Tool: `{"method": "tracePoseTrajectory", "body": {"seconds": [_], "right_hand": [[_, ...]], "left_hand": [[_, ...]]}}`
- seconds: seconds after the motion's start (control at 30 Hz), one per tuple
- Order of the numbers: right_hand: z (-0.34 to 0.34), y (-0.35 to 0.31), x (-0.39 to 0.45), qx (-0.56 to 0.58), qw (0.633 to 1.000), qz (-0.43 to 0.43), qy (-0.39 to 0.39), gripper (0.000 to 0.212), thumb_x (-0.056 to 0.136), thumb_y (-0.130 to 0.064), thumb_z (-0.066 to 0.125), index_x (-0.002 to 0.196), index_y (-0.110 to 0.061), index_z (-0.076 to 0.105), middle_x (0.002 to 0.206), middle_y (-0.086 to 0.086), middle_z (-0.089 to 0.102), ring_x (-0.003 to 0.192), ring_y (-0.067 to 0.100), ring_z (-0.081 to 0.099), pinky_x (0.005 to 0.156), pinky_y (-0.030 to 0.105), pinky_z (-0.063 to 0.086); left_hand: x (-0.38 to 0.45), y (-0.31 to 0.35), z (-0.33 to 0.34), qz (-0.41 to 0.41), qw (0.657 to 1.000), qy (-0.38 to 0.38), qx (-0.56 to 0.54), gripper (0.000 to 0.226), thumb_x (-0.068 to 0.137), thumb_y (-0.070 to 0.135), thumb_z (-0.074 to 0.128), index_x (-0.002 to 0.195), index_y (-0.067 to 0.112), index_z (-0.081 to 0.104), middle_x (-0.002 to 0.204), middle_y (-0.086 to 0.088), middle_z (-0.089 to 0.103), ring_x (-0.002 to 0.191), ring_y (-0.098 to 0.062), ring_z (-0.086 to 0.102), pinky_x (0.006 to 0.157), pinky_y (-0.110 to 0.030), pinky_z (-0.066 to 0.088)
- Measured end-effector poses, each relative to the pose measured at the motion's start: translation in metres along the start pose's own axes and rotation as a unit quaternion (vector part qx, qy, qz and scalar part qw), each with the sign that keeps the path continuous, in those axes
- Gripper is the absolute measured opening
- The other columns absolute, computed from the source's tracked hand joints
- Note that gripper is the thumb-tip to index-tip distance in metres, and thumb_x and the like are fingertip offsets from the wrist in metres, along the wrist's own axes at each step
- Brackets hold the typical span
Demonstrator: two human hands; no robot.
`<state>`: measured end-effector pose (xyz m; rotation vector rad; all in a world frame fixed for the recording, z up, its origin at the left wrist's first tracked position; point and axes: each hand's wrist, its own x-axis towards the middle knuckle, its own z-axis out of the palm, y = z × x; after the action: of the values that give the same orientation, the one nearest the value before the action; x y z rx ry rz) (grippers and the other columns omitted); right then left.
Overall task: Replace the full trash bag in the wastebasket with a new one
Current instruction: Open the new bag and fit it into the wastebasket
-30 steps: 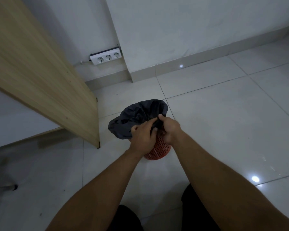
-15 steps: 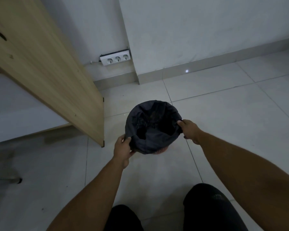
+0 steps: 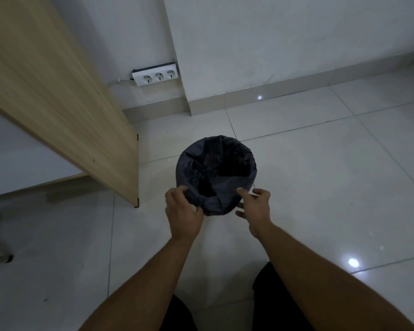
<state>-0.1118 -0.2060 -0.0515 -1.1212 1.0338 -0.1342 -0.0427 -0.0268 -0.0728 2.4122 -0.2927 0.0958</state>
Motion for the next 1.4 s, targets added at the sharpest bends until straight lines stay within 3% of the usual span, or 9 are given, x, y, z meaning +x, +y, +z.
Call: {"method": "tracePoseTrajectory", "body": {"seconds": [0.13,0.2,0.3,0.53,0.67,0.8,1.03,1.27,1.4], "right_hand": [[0.003,-0.011,0.019,-0.007,1.000,-0.022,-0.005,0.041,0.091,-0.016,0.073,0.118,-0.013,0.043,0.113,0.015,0.063,0.096,0.031,0.069,0.074,0.046,0.063],[-0.002,-0.016,0.025,-0.056,0.997,-0.055,0.009,0.044,0.090,-0.023,0.074,0.120,-0.015,0.042,0.117,0.016,0.062,0.096,0.030,0.068,0.078,0.051,0.063],[-0.004,-0.019,0.012,-0.059,0.996,-0.073,-0.002,0.063,0.086,-0.035,0.078,0.131,-0.023,0.035,0.126,0.007,0.055,0.097,0.019,0.064,0.078,0.051,0.063],[0.007,0.003,-0.011,-0.128,0.968,-0.205,-0.063,0.098,0.070,-0.026,0.093,0.148,-0.019,0.036,0.125,-0.020,0.056,0.115,0.013,0.064,0.095,0.030,0.056],[0.013,-0.008,-0.009,-0.161,0.958,-0.234,0.039,0.060,0.080,-0.024,0.084,0.133,-0.016,0.059,0.114,-0.003,0.070,0.103,0.013,0.068,0.093,0.031,0.056],[0.017,-0.016,-0.007,-0.190,0.940,-0.279,0.050,0.005,0.091,-0.018,0.071,0.095,-0.019,0.070,0.085,-0.009,0.070,0.079,-0.002,0.064,0.079,0.033,0.057],[0.021,-0.018,-0.011,-0.135,0.959,-0.249,0.005,0.058,0.080,-0.035,0.083,0.125,-0.031,0.046,0.108,-0.013,0.068,0.092,0.003,0.069,0.078,0.020,0.056],[0.025,-0.019,0.001,-0.018,0.987,-0.160,-0.016,0.004,0.089,-0.019,0.070,0.091,-0.022,0.070,0.090,0.003,0.077,0.090,0.024,0.073,0.088,0.048,0.059],[0.021,-0.026,-0.002,-0.030,0.976,-0.206,0.066,0.004,0.093,-0.009,0.064,0.096,-0.007,0.065,0.084,-0.001,0.069,0.077,0.010,0.067,0.067,0.019,0.056]], "left_hand": [[0.017,0.002,-0.014,0.189,0.960,-0.059,0.197,0.060,0.070,0.028,0.071,0.129,0.030,0.058,0.148,-0.005,0.045,0.137,-0.028,0.040,0.097,-0.044,0.026],[0.030,0.002,-0.015,0.248,0.938,-0.095,0.223,0.043,0.073,0.027,0.072,0.115,0.033,0.068,0.128,0.008,0.063,0.130,-0.019,0.049,0.095,-0.042,0.022],[0.042,0.007,-0.013,0.275,0.924,-0.130,0.233,0.023,0.078,0.027,0.072,0.101,0.032,0.073,0.096,0.012,0.067,0.104,-0.018,0.062,0.097,-0.042,0.020],[0.056,0.033,-0.007,0.321,0.923,-0.144,0.157,0.022,0.089,0.026,0.062,0.110,0.021,0.065,0.109,0.004,0.064,0.102,-0.016,0.063,0.104,-0.040,0.023],[0.063,0.049,-0.011,0.307,0.926,-0.194,0.102,0.018,0.096,0.025,0.059,0.109,0.013,0.058,0.098,-0.005,0.069,0.089,-0.026,0.066,0.087,-0.037,0.042],[0.069,0.055,-0.015,0.271,0.933,-0.231,0.056,0.028,0.094,0.027,0.063,0.117,0.014,0.052,0.090,-0.005,0.071,0.078,-0.022,0.067,0.072,-0.031,0.044],[0.073,0.067,-0.016,0.220,0.943,-0.247,0.036,0.030,0.097,0.030,0.061,0.121,0.021,0.044,0.092,-0.002,0.070,0.075,-0.020,0.067,0.063,-0.029,0.042],[0.080,0.068,-0.015,0.252,0.931,-0.262,0.035,0.054,0.095,0.028,0.063,0.140,0.030,0.035,0.115,-0.004,0.071,0.091,-0.022,0.070,0.078,-0.042,0.058],[0.085,0.063,-0.018,0.299,0.918,-0.252,0.062,0.068,0.094,0.026,0.063,0.153,0.037,0.031,0.126,-0.001,0.070,0.108,-0.021,0.067,0.092,-0.043,0.054]]}}
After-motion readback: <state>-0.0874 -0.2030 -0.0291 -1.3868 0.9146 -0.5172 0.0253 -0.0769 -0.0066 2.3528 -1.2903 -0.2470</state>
